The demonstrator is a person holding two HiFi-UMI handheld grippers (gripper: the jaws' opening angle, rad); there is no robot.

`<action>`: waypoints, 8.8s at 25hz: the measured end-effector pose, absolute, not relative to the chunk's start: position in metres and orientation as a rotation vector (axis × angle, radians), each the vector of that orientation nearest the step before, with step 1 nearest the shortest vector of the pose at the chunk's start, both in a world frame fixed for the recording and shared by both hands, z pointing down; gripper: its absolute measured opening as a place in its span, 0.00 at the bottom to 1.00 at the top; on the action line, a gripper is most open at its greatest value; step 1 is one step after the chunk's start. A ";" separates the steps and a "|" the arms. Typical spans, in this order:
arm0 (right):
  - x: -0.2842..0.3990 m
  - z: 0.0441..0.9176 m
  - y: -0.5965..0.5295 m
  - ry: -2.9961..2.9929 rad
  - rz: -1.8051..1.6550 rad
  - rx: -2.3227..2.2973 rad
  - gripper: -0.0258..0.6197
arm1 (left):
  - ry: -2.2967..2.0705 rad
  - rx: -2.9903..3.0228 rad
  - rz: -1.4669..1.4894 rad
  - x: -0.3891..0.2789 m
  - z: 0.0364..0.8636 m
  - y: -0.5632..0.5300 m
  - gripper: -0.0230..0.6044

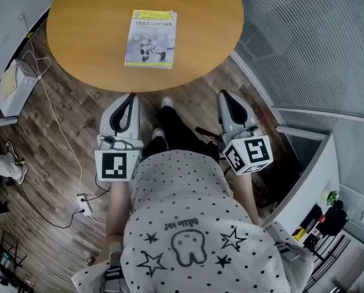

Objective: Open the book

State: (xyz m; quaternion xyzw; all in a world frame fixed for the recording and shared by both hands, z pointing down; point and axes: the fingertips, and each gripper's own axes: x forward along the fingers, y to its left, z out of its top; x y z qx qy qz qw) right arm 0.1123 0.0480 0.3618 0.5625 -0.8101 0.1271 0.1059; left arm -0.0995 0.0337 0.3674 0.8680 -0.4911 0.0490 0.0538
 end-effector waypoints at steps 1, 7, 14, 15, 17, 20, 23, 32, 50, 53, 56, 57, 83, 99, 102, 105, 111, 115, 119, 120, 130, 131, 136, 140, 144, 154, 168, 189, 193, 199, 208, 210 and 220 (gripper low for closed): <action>0.113 0.363 0.039 -2.391 0.377 1.646 0.05 | -1.497 2.638 0.134 -0.097 0.367 0.025 0.05; 0.140 0.370 -0.019 -2.399 0.393 1.634 0.05 | -1.518 2.646 0.168 -0.074 0.370 -0.032 0.05; 0.167 0.369 -0.092 -2.447 0.383 1.611 0.05 | -1.592 2.642 0.190 -0.052 0.363 -0.094 0.05; 0.171 0.370 -0.100 -2.452 0.382 1.605 0.05 | -1.603 2.639 0.203 -0.049 0.364 -0.100 0.05; 0.178 0.372 -0.113 -2.456 0.385 1.595 0.05 | -1.615 2.618 0.237 -0.044 0.371 -0.110 0.05; 0.189 0.378 -0.129 -2.458 0.400 1.583 0.05 | -1.625 2.581 0.273 -0.037 0.379 -0.120 0.05; 0.195 0.383 -0.141 -2.463 0.412 1.571 0.05 | -1.640 2.584 0.231 -0.030 0.373 -0.133 0.05; 0.209 0.393 -0.150 -2.462 0.471 1.589 0.05 | -1.643 2.549 0.345 -0.026 0.383 -0.138 0.05; 0.218 0.379 -0.125 -2.469 0.427 1.693 0.05 | -1.620 2.638 0.240 -0.019 0.367 -0.123 0.05; 0.215 0.377 -0.120 -2.482 0.422 1.693 0.05 | -1.617 2.650 0.238 -0.020 0.363 -0.121 0.05; 0.216 0.376 -0.116 -2.488 0.421 1.693 0.05 | -1.630 2.661 0.229 -0.019 0.360 -0.120 0.05; 0.217 0.375 -0.116 -2.488 0.421 1.695 0.05 | -1.631 2.662 0.229 -0.019 0.360 -0.120 0.05; 0.222 0.374 -0.110 -2.499 0.399 1.663 0.05 | -1.579 2.732 0.306 -0.014 0.371 -0.112 0.05; 0.228 0.373 -0.103 -2.486 0.403 1.694 0.05 | -1.584 2.730 0.343 -0.019 0.379 -0.109 0.05; 0.229 0.374 -0.102 -2.485 0.407 1.696 0.05 | -1.578 2.739 0.370 -0.021 0.384 -0.108 0.05; 0.228 0.378 -0.101 -2.487 0.411 1.692 0.05 | -1.555 2.767 0.502 -0.021 0.400 -0.109 0.06; 0.228 0.380 -0.097 -2.481 0.413 1.696 0.05 | -1.413 2.826 0.925 -0.014 0.448 -0.105 0.22; 0.231 0.379 -0.092 -2.477 0.418 1.712 0.05 | -1.251 2.915 1.145 -0.002 0.477 -0.100 0.22; 0.237 0.380 -0.090 -2.462 0.429 1.734 0.05 | -1.112 2.956 1.215 0.010 0.496 -0.099 0.23; 0.238 0.380 -0.090 -2.458 0.432 1.741 0.05 | -1.073 2.957 1.235 0.013 0.502 -0.100 0.24; 0.254 0.378 -0.083 -2.442 0.442 1.785 0.05 | -0.645 2.869 1.499 0.030 0.581 -0.086 0.35; 0.258 0.378 -0.081 -2.435 0.443 1.795 0.05 | -0.617 2.865 1.526 0.034 0.585 -0.084 0.36; 0.269 0.379 -0.079 -2.395 0.453 1.836 0.05 | -0.491 2.855 1.652 0.043 0.604 -0.084 0.39; 0.275 0.378 -0.079 -2.370 0.455 1.867 0.05 | -0.456 2.821 1.729 0.041 0.618 -0.089 0.39; 0.281 0.378 -0.078 -2.367 0.463 1.883 0.05 | -0.487 2.771 1.716 0.040 0.621 -0.092 0.39; 0.285 0.376 -0.077 -2.384 0.472 1.884 0.05 | -0.627 2.766 1.550 0.036 0.594 -0.094 0.40; 0.286 0.375 -0.079 -2.386 0.469 1.880 0.05 | -0.833 2.760 1.444 0.033 0.578 -0.105 0.15; 0.283 0.378 -0.067 -2.386 0.457 1.880 0.05 | -1.275 2.580 1.247 -0.001 0.541 -0.132 0.10; 0.271 0.374 -0.069 -2.388 0.450 1.873 0.05 | -1.346 2.550 1.190 -0.021 0.532 -0.139 0.10; 0.260 0.374 -0.072 -2.391 0.435 1.835 0.05 | -1.472 2.501 1.115 -0.044 0.518 -0.146 0.10; 0.226 0.365 -0.075 -2.378 0.423 1.843 0.05 | -1.526 2.450 0.996 -0.088 0.514 -0.149 0.09; 0.218 0.362 -0.075 -2.379 0.426 1.848 0.05 | -1.514 2.442 0.975 -0.093 0.514 -0.148 0.09; 0.177 0.356 -0.079 -2.353 0.450 1.881 0.05 | -1.518 2.392 0.886 -0.138 0.505 -0.161 0.09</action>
